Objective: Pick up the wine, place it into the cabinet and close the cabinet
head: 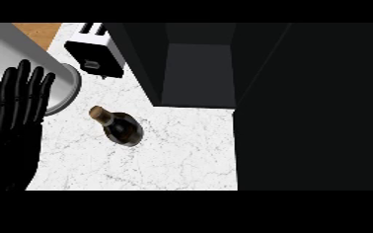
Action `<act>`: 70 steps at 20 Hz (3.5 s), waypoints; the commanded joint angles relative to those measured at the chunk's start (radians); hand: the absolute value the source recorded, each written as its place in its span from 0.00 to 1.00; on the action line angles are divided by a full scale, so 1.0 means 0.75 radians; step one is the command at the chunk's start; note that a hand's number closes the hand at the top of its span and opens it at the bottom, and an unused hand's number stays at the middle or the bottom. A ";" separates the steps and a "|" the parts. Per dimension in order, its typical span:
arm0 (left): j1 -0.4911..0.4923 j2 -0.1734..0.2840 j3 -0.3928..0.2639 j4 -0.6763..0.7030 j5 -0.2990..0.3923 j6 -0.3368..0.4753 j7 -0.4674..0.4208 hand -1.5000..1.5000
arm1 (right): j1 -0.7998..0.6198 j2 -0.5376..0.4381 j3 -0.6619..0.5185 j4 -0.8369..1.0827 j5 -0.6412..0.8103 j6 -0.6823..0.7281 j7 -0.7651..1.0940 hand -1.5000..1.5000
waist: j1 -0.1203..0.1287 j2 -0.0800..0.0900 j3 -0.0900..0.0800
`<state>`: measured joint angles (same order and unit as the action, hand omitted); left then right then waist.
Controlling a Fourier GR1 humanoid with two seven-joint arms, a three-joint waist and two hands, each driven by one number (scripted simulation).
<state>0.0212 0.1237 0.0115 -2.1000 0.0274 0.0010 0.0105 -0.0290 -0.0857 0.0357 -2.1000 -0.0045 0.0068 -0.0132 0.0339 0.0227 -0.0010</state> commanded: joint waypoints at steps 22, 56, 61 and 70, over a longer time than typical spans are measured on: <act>-0.375 -0.087 -0.051 0.261 0.528 -0.122 0.363 0.00 | 0.195 -0.159 -0.112 -0.356 -0.516 0.265 0.453 0.00 | -0.049 -0.031 0.001; -0.101 0.027 0.131 0.279 0.492 -0.276 0.250 0.00 | 0.334 0.011 -0.044 -0.449 -0.338 0.363 0.460 0.00 | -0.050 -0.032 0.001; -0.089 0.067 0.202 0.384 0.521 -0.346 0.217 0.00 | 0.068 -0.062 -0.177 -0.319 -0.462 0.308 0.558 0.00 | -0.045 -0.030 0.001; 0.000 0.023 0.203 0.594 0.408 -0.437 -0.027 0.00 | 0.138 -0.038 -0.143 -0.388 -0.459 0.334 0.596 0.00 | -0.045 -0.031 0.001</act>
<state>-0.0283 0.1522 0.1560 -1.6788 0.3413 -0.3005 0.0397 0.0926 -0.1054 -0.0590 -2.3601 -0.3259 0.2699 0.3872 -0.0019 -0.0003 -0.0001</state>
